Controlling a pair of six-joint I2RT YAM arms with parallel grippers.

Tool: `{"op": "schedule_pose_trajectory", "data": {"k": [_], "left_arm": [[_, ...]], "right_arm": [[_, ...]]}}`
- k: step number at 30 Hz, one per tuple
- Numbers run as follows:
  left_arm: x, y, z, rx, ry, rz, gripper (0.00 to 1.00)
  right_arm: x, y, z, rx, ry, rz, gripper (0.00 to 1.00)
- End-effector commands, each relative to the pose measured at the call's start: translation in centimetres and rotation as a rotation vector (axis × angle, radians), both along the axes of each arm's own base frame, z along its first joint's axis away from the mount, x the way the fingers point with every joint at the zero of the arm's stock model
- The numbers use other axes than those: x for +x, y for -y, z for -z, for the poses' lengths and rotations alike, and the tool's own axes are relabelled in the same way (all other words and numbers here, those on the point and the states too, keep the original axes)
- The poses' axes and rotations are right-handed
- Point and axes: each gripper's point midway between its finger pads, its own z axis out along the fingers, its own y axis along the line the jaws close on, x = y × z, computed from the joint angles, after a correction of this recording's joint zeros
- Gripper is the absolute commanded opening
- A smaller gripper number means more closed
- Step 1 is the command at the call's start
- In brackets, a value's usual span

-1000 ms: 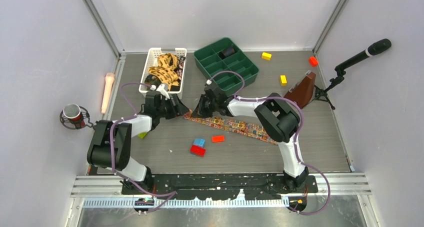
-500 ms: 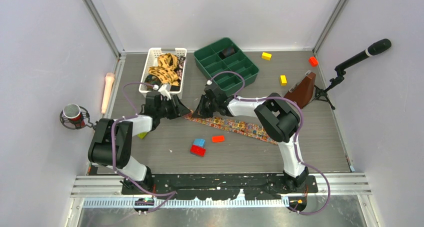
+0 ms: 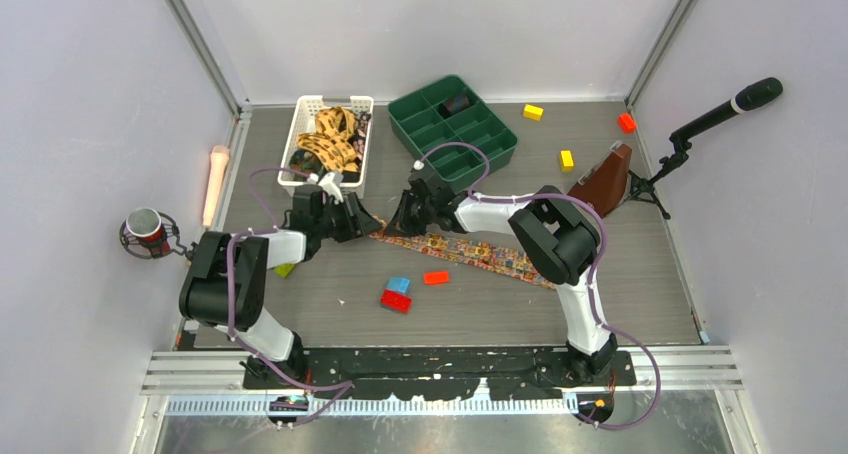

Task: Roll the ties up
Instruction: Roll the tie at the center of the board.

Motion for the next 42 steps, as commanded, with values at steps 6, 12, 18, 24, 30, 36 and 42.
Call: {"op": "schedule_pose_trajectory", "data": {"k": [6, 12, 18, 24, 30, 36, 42], "left_arm": [[0.8, 0.2, -0.6, -0.001, 0.029, 0.018, 0.47], [0.5, 1.3, -0.7, -0.011, 0.038, 0.065, 0.42], [0.6, 1.9, -0.9, 0.022, 0.050, 0.081, 0.36], [0.6, 1.6, -1.5, 0.179, 0.086, 0.044, 0.35], [0.9, 1.4, -2.4, 0.311, 0.131, 0.003, 0.32], [1.1, 1.5, -2.8, 0.438, 0.168, -0.021, 0.29], [1.2, 2.0, -2.7, 0.570, 0.203, -0.058, 0.26]], "right_arm": [[1.0, -0.3, -1.0, 0.006, 0.040, 0.007, 0.00], [1.0, -0.4, -0.8, 0.011, 0.036, 0.002, 0.00], [0.4, -0.6, -2.8, 0.067, 0.070, -0.036, 0.03], [-1.2, 0.5, -5.5, 0.103, 0.149, -0.103, 0.11], [-2.3, 3.0, -7.9, 0.069, 0.221, -0.098, 0.12], [-3.0, 6.0, -8.6, 0.003, 0.259, -0.044, 0.12], [-2.7, 8.6, -8.9, -0.042, 0.281, 0.018, 0.12]]}}
